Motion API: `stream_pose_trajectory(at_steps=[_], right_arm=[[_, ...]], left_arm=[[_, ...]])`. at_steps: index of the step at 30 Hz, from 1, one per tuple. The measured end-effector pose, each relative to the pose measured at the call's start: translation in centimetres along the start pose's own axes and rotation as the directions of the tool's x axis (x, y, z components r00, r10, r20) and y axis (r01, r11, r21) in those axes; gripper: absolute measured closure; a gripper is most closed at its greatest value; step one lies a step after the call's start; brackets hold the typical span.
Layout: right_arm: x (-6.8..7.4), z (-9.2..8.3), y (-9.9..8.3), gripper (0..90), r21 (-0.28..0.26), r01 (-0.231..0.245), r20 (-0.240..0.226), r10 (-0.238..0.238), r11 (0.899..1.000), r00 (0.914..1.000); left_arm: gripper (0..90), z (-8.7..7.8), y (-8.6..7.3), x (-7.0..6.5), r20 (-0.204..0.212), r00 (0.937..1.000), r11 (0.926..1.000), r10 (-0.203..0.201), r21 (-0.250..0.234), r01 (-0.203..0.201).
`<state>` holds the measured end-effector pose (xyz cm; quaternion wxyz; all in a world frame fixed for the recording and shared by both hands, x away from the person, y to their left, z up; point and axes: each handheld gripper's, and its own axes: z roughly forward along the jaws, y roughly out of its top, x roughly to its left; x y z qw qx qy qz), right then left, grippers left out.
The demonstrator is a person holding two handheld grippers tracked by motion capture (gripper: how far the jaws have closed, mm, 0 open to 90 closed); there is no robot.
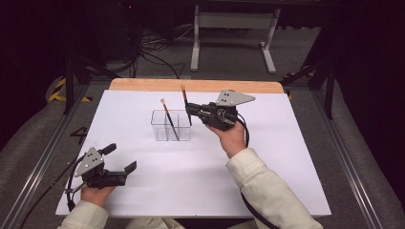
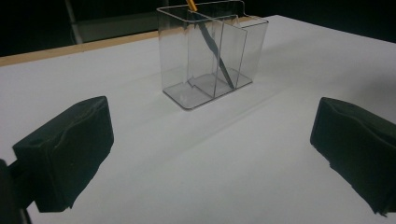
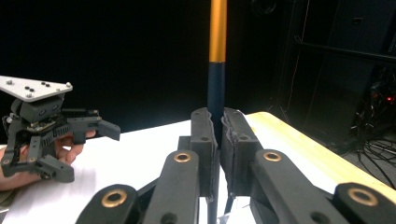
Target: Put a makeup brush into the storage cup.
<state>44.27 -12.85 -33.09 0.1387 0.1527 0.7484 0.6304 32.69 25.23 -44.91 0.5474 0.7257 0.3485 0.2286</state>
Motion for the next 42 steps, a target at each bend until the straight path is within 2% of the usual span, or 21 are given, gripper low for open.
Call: stream_pose_trajectory(at_steps=[14, 23, 38, 42], right_arm=[[-0.1, 1.8, 0.3, 84.3, -0.007, 0.010, 0.006, -0.010, 1.000, 0.9999], [-0.7, 2.4, -0.2, 84.2, -0.044, -0.018, 0.014, 0.018, 0.999, 0.9997], [-1.1, 4.4, -1.2, 84.2, -0.047, -0.008, 0.023, 0.009, 0.999, 0.9997], [-1.4, 4.9, -1.5, 84.2, -0.047, -0.018, 0.026, 0.020, 0.999, 0.9995]], left_arm=[[0.3, 0.1, 0.1, -0.1, 0.014, 0.9999, 0.9999, -0.008, -0.014, 0.008], [0.2, 0.3, 0.2, 0.0, 0.022, 0.9997, 0.9999, -0.012, -0.012, 0.012], [0.2, 0.1, 0.1, -0.1, 0.018, 0.9998, 0.9999, -0.009, -0.013, 0.010], [0.2, 0.0, 0.1, -0.1, 0.017, 0.9997, 0.9998, -0.015, -0.014, 0.016]])
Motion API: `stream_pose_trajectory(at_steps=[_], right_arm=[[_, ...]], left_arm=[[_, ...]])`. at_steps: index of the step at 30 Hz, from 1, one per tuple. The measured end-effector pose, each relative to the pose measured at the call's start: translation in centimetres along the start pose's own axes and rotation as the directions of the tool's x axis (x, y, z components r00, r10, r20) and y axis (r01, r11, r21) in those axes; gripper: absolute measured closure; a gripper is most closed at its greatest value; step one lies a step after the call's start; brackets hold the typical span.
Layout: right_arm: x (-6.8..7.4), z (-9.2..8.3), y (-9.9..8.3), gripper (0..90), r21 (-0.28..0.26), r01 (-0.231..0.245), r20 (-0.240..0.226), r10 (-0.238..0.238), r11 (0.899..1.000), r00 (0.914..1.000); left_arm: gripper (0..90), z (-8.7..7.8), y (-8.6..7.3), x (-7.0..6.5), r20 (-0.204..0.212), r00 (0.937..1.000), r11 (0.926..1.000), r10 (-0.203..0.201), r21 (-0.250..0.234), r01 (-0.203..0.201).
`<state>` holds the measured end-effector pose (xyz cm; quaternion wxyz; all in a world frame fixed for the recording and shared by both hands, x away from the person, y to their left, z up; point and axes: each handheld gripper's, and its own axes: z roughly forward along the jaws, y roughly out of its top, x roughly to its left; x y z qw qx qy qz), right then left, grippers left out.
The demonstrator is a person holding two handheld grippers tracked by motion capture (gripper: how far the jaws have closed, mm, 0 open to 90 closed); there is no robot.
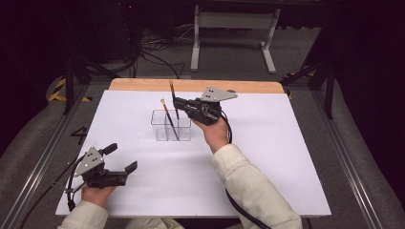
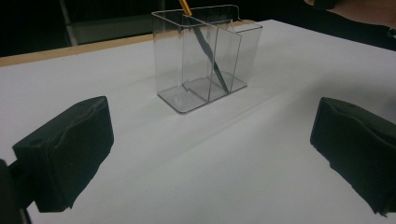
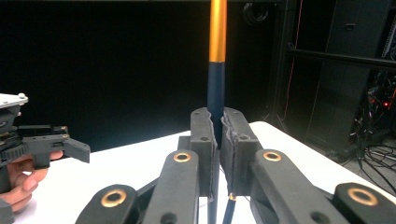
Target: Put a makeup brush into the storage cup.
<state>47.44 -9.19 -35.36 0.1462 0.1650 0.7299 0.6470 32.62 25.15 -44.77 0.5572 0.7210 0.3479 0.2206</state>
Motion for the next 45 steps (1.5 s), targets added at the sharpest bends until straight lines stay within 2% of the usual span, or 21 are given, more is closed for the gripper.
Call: stream_pose_trajectory(at_steps=[14, 30, 45], right_arm=[[-0.3, 1.2, -0.8, 84.1, 0.002, -0.009, 0.002, 0.009, 1.000, 1.0000], [-0.7, 2.3, -2.4, 84.0, 0.028, -0.028, 0.000, 0.028, 0.999, 0.9996], [-0.8, 2.5, -3.2, 83.9, 0.049, -0.040, 0.001, 0.040, 0.998, 0.9992]], left_arm=[[0.2, -0.2, -0.1, -0.1, 0.001, 1.0000, 1.0000, 0.004, -0.002, -0.004], [0.3, -0.9, -0.4, -0.1, -0.009, 1.0000, 1.0000, 0.001, 0.000, -0.001], [0.3, -0.7, -0.3, -0.1, -0.004, 1.0000, 1.0000, 0.000, 0.004, 0.000]])
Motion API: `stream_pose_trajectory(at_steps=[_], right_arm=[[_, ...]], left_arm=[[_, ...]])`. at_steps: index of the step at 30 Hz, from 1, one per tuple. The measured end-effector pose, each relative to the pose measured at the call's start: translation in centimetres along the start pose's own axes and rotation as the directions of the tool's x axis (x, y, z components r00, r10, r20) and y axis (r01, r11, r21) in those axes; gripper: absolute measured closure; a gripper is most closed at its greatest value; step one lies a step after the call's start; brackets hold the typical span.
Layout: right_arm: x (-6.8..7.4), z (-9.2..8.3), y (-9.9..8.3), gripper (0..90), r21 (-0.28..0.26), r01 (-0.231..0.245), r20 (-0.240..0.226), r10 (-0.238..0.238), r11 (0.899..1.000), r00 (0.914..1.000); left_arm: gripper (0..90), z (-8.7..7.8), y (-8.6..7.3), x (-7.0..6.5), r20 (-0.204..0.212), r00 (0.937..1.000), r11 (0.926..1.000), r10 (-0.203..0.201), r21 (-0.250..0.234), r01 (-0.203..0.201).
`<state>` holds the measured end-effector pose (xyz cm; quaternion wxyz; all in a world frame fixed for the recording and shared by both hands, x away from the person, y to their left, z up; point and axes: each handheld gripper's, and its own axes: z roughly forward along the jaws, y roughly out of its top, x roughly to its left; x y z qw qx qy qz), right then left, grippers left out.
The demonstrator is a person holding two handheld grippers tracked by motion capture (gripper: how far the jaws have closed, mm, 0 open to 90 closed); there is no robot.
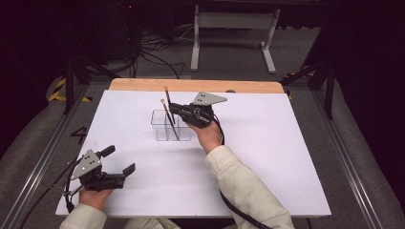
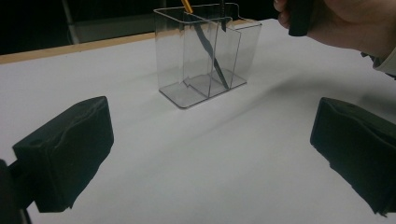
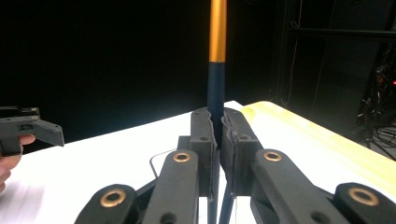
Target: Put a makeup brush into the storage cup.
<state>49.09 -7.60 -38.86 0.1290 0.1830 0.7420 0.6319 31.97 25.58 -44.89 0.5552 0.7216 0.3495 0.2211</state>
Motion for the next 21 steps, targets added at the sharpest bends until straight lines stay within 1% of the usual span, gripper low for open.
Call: stream_pose_trajectory(at_steps=[8, 21], right_arm=[[-0.1, 0.2, -0.6, 83.9, 0.017, -0.009, 0.000, 0.009, 1.000, 1.0000], [-0.1, 0.2, -1.2, 83.9, 0.030, -0.024, -0.002, 0.024, 0.999, 0.9997]], left_arm=[[0.2, 0.0, 0.0, 0.0, -0.001, 1.0000, 1.0000, 0.001, 0.000, -0.001], [0.3, 0.1, 0.0, 0.1, 0.003, 1.0000, 1.0000, 0.002, 0.000, -0.002]])
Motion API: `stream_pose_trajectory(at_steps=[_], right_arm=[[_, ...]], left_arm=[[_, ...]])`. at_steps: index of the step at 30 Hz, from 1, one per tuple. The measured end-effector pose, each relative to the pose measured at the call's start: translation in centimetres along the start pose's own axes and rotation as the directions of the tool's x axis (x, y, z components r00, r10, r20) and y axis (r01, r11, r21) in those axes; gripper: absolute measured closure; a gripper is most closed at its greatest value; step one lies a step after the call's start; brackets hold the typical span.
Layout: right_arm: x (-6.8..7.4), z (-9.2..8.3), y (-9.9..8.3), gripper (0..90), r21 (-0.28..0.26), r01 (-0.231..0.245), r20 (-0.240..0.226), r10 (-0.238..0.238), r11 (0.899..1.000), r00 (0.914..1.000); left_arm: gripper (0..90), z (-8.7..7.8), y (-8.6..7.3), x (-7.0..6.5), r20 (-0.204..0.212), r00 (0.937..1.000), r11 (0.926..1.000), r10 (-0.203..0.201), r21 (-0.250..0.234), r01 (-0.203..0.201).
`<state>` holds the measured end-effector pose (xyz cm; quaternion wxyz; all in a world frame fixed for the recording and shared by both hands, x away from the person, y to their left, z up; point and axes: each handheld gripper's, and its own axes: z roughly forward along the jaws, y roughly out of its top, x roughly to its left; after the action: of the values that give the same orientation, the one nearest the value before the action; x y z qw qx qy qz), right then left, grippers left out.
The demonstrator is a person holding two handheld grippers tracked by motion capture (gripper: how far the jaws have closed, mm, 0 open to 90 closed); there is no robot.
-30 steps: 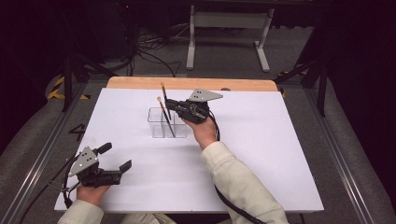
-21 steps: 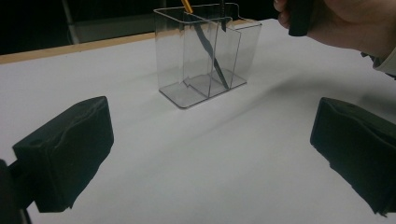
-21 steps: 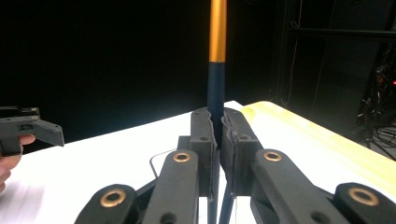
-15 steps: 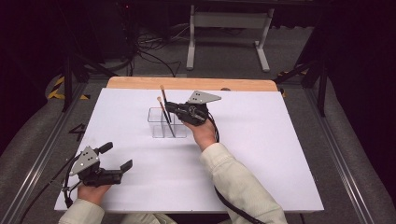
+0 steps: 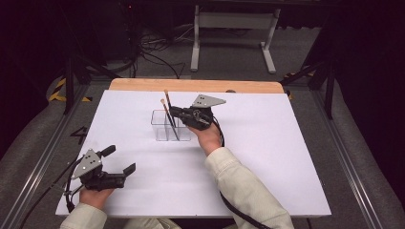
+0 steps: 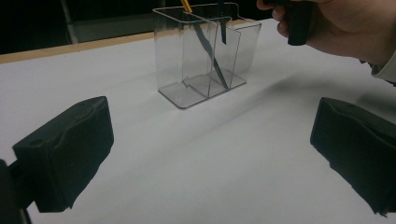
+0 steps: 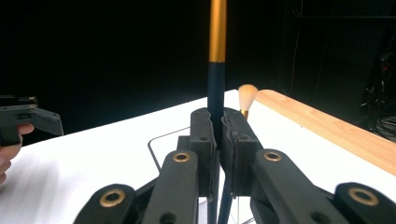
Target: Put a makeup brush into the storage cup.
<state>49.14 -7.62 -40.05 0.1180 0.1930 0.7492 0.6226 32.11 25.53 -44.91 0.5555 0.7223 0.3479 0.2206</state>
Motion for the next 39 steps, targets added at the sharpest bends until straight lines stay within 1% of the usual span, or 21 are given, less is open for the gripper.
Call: stream_pose_trajectory(at_steps=[6, 17, 18, 20, 21, 22, 26, 29, 30, 31, 33, 35, 36, 39], right_arm=[[0.0, 0.1, -0.3, 83.8, 0.005, -0.008, -0.002, 0.008, 1.000, 1.0000], [0.1, 0.2, -0.6, 82.8, 0.015, -0.008, -0.011, 0.008, 1.000, 0.9999], [0.1, 0.1, -0.6, 79.5, 0.013, -0.009, -0.013, 0.009, 1.000, 0.9999], [0.0, 0.0, -0.6, 64.8, -0.006, -0.027, -0.014, 0.027, 1.000, 0.9995], [-0.1, -0.2, -0.5, 55.7, -0.024, -0.042, -0.017, 0.042, 0.999, 0.9990], [-0.1, -0.3, -0.4, 48.6, -0.040, -0.053, -0.025, 0.052, 0.998, 0.9983], [-0.3, -1.2, 0.1, 27.6, -0.089, -0.087, -0.039, 0.084, 0.992, 0.9957], [-0.4, -1.9, 0.6, 15.1, -0.104, -0.092, -0.027, 0.090, 0.990, 0.9956], [-0.4, -2.2, 0.8, 12.4, -0.104, -0.088, -0.018, 0.087, 0.991, 0.9960], [-0.4, -2.2, 0.8, 12.4, -0.104, -0.088, -0.018, 0.087, 0.991, 0.9960], [-0.3, -3.1, 1.3, 8.3, -0.095, -0.062, 0.001, 0.062, 0.994, 0.9981], [-0.2, -3.8, 1.7, 5.3, -0.090, -0.037, 0.010, 0.038, 0.995, 0.9992], [0.0, -4.1, 1.9, 4.2, -0.077, -0.028, 0.012, 0.029, 0.997, 0.9995], [0.2, -5.2, 2.3, 2.1, -0.068, -0.020, 0.014, 0.021, 0.998, 0.9997]], left_arm=[[0.2, 0.0, 0.0, 0.0, 0.000, 1.0000, 1.0000, 0.000, 0.000, 0.000], [0.2, 0.0, 0.0, 0.0, -0.001, 1.0000, 1.0000, -0.001, 0.000, 0.001], [0.3, 0.0, 0.0, 0.0, -0.002, 1.0000, 1.0000, -0.003, -0.001, 0.003], [0.3, 0.1, 0.1, 0.0, 0.002, 1.0000, 1.0000, 0.000, 0.002, 0.000], [0.2, 0.1, 0.0, 0.0, -0.001, 1.0000, 1.0000, -0.003, -0.001, 0.003], [0.3, 0.1, 0.1, 0.0, 0.000, 1.0000, 1.0000, 0.000, -0.001, 0.000], [0.3, 0.2, 0.1, 0.0, 0.001, 1.0000, 1.0000, -0.002, 0.002, 0.002], [0.3, 0.2, 0.1, 0.0, 0.000, 1.0000, 1.0000, 0.002, 0.000, -0.002], [0.2, 0.2, 0.1, 0.0, 0.000, 1.0000, 1.0000, 0.002, 0.000, -0.002], [0.3, 0.2, 0.1, 0.0, 0.000, 1.0000, 1.0000, 0.002, 0.000, -0.002], [0.2, 0.2, 0.1, 0.0, -0.001, 1.0000, 1.0000, 0.000, 0.000, 0.000], [0.3, 0.2, 0.1, 0.0, -0.002, 1.0000, 1.0000, 0.000, 0.002, 0.000], [0.2, 0.2, 0.1, 0.0, -0.002, 1.0000, 1.0000, 0.003, 0.002, -0.003], [0.3, 0.2, 0.1, 0.1, -0.004, 1.0000, 1.0000, 0.001, -0.003, -0.001]])
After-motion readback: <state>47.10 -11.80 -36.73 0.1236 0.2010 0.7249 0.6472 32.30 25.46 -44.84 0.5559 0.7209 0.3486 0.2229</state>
